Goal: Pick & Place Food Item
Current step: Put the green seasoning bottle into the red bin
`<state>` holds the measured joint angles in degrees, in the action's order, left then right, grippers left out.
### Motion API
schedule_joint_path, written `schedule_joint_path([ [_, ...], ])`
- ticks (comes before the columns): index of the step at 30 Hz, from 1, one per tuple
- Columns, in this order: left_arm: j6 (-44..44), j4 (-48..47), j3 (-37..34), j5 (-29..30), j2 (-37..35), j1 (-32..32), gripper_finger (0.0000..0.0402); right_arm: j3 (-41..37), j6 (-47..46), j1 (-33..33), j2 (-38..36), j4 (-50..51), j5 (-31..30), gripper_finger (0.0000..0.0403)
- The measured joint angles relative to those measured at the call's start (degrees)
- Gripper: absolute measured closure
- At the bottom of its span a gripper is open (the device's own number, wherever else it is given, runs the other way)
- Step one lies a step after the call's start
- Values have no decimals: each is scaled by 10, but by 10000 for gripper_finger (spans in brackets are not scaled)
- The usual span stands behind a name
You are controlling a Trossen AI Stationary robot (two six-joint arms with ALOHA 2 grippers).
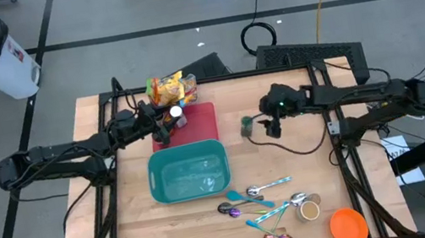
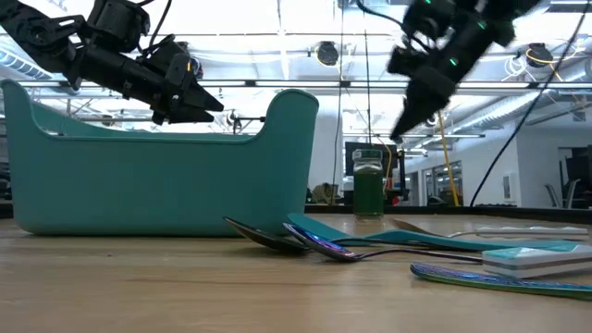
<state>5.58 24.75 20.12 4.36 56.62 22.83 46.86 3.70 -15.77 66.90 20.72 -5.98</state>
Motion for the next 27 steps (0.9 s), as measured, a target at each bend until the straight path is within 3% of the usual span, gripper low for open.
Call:
schedule_joint_path([
  [6, 1, -9, 0, 0, 0, 0, 117, -179, 0, -5, -63, -211, 0, 92],
  [11, 7, -12, 0, 0, 0, 0, 117, -285, -48, 14, -46, -400, 19, 62],
  [21, 17, -10, 0, 0, 0, 0, 117, -304, -73, 16, 105, -578, 18, 49],
  [27, 21, -10, 0, 0, 0, 0, 117, -265, -73, 11, 193, -604, 31, 52],
])
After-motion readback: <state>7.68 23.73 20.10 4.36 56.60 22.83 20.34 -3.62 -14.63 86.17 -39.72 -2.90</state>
